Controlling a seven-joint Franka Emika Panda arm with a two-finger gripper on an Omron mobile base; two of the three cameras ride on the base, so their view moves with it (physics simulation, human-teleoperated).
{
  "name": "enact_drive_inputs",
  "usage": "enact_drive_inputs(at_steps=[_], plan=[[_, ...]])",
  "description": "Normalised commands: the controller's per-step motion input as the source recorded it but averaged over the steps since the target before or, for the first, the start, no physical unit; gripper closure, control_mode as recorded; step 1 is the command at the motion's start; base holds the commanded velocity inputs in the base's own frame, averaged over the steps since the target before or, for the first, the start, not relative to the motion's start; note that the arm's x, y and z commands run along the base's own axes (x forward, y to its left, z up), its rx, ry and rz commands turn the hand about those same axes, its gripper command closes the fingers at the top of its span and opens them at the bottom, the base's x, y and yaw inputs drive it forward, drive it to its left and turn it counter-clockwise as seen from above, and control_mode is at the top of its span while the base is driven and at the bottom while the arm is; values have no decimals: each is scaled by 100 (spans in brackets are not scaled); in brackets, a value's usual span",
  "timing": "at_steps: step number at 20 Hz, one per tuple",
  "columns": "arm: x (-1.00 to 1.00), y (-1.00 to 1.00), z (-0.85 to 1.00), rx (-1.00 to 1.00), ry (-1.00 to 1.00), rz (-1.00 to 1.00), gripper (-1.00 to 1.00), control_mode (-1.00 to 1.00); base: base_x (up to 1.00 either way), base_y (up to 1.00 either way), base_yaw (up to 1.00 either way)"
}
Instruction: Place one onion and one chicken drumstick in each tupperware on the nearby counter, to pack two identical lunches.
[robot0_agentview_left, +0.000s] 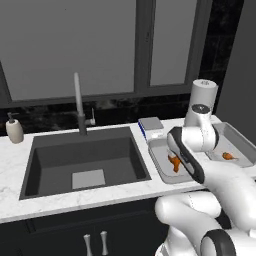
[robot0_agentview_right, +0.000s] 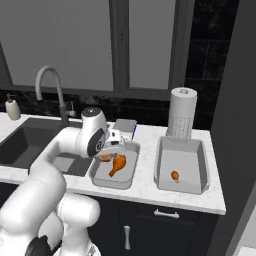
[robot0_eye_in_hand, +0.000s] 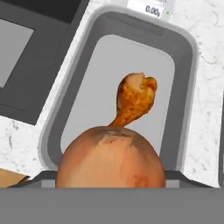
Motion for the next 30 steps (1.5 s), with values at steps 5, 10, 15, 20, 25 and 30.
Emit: enact_drive_inputs(at_steps=[5,10,15,20,25,30], plan=[[52,9,-44,0,14,0,100,-100,0,0,0],[49,1,-42,0,6,0,100,-100,0,0,0],[34,0,-36,0,3,0,100,-100,0,0,0],[14,0,-45,0,0,0,100,-100,0,0,0],[7,0,-45,0,0,0,100,-100,0,0,0],[-3,0,-48,0,2,0,-100,-100,0,0,0]])
